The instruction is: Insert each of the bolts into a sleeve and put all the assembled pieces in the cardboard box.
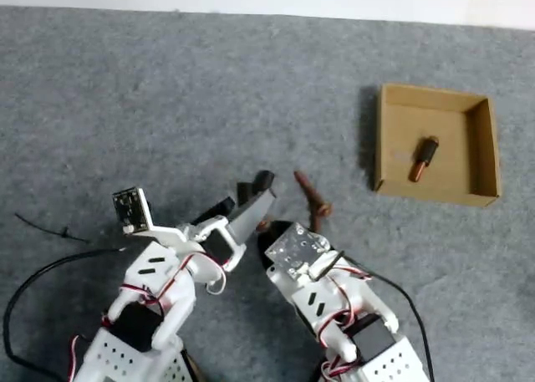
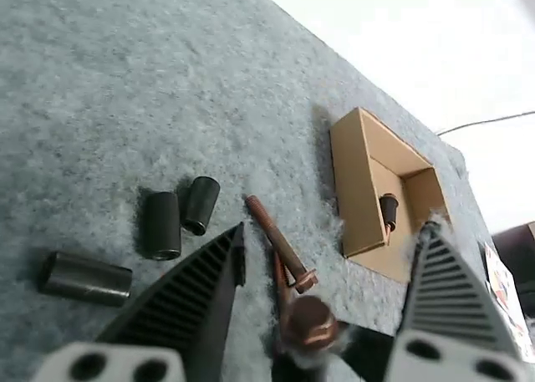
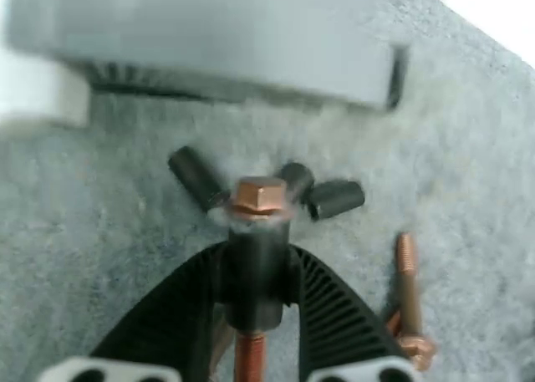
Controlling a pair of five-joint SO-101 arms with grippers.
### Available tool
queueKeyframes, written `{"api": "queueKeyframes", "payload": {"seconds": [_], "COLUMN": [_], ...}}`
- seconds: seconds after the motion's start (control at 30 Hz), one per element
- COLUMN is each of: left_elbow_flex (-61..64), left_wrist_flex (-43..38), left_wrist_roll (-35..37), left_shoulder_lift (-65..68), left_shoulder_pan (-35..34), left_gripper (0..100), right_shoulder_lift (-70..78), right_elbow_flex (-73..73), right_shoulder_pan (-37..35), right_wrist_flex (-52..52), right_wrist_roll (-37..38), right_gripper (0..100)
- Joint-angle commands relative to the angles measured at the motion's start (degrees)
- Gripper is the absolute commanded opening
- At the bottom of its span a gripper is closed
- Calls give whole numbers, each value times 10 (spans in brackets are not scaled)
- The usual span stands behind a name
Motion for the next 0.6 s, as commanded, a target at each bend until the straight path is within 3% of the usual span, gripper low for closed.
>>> {"api": "queueKeyframes", "payload": {"seconds": [0.0,0.23,0.33,0.57], "left_elbow_flex": [-4,-5,-10,-35], "left_wrist_flex": [-3,-3,-3,-2], "left_wrist_roll": [5,5,5,-22], "left_shoulder_lift": [-7,-7,-7,-7], "left_shoulder_pan": [-4,-12,-52,-132], "left_gripper": [298,298,298,298], "right_shoulder_lift": [-11,-11,-11,-11], "right_elbow_flex": [15,15,15,14], "right_shoulder_pan": [22,26,36,165], "right_wrist_flex": [-9,-9,-9,-32], "right_wrist_roll": [0,0,0,-30], "right_gripper": [5,5,5,5]}}
